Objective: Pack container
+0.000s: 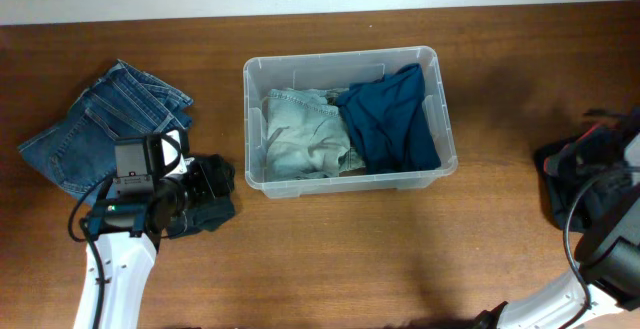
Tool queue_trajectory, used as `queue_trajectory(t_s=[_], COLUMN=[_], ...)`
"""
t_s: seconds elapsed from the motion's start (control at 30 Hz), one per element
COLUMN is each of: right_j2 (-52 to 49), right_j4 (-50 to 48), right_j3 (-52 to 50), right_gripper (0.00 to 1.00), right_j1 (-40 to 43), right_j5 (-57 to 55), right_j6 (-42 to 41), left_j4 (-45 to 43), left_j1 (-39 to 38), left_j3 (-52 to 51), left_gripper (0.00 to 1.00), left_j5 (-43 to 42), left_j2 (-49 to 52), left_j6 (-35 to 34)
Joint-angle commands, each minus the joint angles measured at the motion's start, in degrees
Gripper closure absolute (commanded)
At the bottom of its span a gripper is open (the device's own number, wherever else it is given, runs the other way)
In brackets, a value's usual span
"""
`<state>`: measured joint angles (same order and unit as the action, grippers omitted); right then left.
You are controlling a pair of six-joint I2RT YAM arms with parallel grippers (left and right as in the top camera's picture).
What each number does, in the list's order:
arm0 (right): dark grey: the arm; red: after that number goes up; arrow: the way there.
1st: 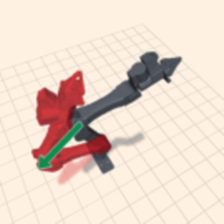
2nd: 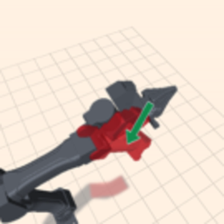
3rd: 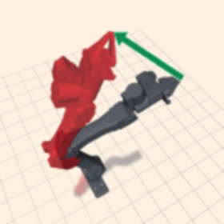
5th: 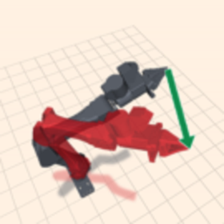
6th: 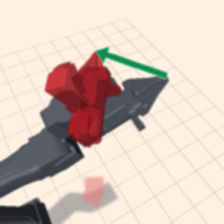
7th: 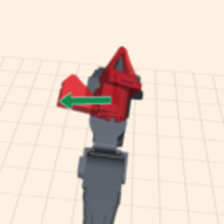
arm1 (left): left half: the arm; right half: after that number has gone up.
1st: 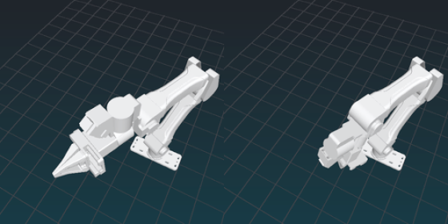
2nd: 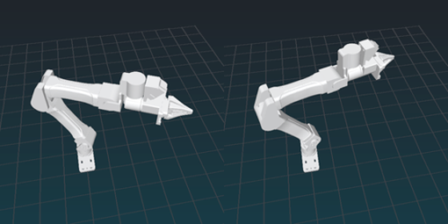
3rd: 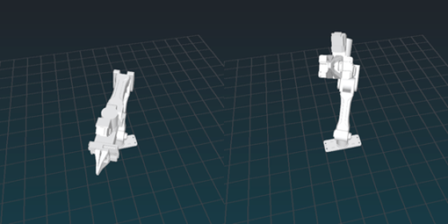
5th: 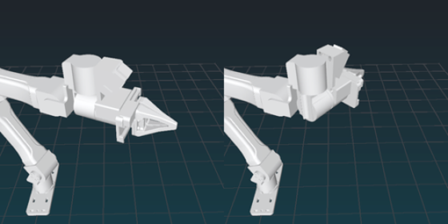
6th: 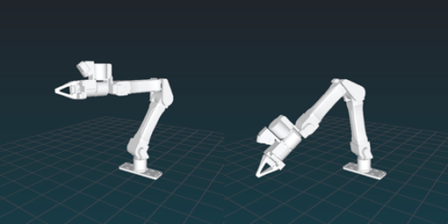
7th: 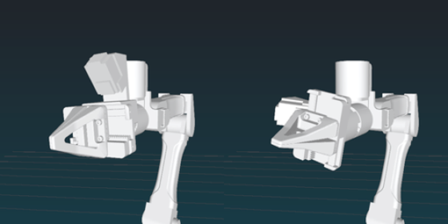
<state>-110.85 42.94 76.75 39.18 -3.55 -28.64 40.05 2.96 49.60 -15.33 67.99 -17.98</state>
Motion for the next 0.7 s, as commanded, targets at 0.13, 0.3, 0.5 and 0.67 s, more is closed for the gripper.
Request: queue_trajectory(t_s=[0.13, 0.3, 0.5, 0.67], right_j2=[-0.44, -0.09, 2.03, 2.4], right_j4=[-5.97, -4.22, 6.19, 14.75], right_j3=[-7.96, -5.79, 5.68, 16.26], right_gripper=[0.91, 0.55, 0.06, 0.02], right_j1=[-0.2, -0.2, -0.2, -0.2], right_j5=[4.22, 7.58, 7.41, 5.25], right_j6=[-0.13, -0.09, -0.07, 2.51], left_j4=[-0.09, -0.09, -0.09, -0.09], left_j1=[-0.2, -0.2, -0.2, -0.2], left_j3=[0.24, 0.24, 0.24, 0.24], left_gripper=[0.01, 0.01, 0.01, 0.01], left_j5=[0.37, 0.37, 0.37, 0.37], left_j2=[-0.09, -0.09, -0.09, -0.09], left_j6=[0.92, 0.92, 0.92, 0.92])
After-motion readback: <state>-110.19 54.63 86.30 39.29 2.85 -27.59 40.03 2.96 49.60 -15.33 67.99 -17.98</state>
